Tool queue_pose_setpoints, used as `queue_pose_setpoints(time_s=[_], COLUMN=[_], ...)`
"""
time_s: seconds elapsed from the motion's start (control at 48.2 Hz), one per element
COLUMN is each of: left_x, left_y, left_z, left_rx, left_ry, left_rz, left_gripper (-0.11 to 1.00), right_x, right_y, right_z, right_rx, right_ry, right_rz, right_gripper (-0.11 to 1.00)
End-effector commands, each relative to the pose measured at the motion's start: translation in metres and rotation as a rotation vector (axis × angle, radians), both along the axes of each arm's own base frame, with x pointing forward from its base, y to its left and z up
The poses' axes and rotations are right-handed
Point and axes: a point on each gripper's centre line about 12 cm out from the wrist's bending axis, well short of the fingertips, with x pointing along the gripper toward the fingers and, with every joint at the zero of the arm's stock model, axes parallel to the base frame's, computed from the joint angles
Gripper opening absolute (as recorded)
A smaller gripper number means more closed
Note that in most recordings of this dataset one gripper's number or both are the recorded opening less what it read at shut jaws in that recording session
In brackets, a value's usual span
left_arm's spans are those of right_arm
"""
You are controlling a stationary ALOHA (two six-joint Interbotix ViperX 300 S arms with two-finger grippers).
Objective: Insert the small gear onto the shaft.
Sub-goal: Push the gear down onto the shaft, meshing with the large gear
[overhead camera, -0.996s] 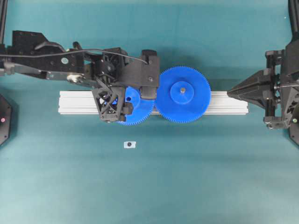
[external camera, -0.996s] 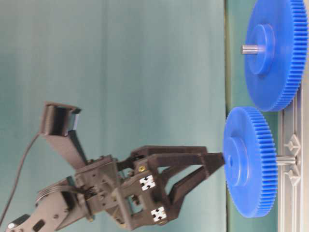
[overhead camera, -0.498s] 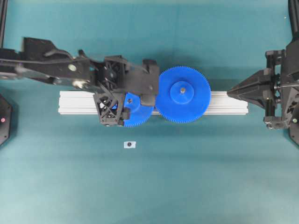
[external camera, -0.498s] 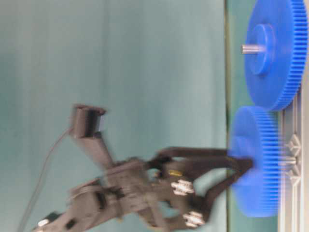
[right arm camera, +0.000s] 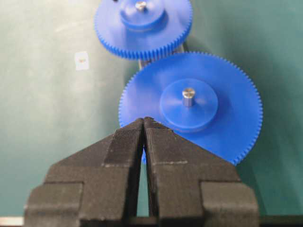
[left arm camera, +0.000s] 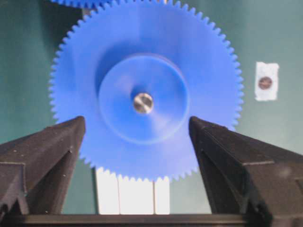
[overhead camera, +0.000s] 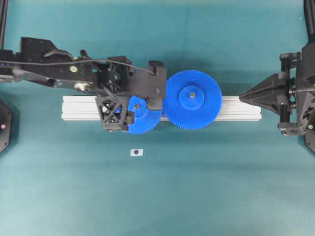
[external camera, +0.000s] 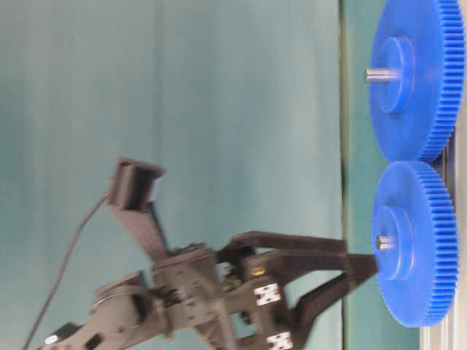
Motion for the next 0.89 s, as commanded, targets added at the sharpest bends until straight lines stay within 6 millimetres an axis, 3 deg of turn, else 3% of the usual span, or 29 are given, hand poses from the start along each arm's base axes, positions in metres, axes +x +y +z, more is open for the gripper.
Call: queue_pose_setpoints(time_s=[0.0,0.208,0.457,0.644,0.872], left_x=[-0.002,-0.011,0.001,-0.002,-0.008], left_y=[0.001,0.000,0.001,0.001,-0.002], left_z=[0.033,0.052,0.017,-0.011,-0.020], left_rx=[0.011,0.015,0.008,-0.001,-0.026], left_ry=[-0.084,-0.145,-0.107,-0.034,-0.013], left_rz=[0.001,0.003,0.006,0.010,0.044], left_gripper=[0.86,0.86,0.86,0.86,0.86], right_x=[0.002,0.001,0.001,0.001,0.001], right_y=[0.000,0.000,-0.001,-0.001,-0.001], right_z=[0.003,0.002,0.001,0.001,0.001], right_rx=[0.007,0.007,0.007,0.007,0.007], right_ry=[-0.011,-0.010,-0.022,-0.022,-0.024], right_rz=[-0.006,-0.006,-0.007,-0.007,-0.007], right_gripper=[0.10,0.10,0.10,0.10,0.10])
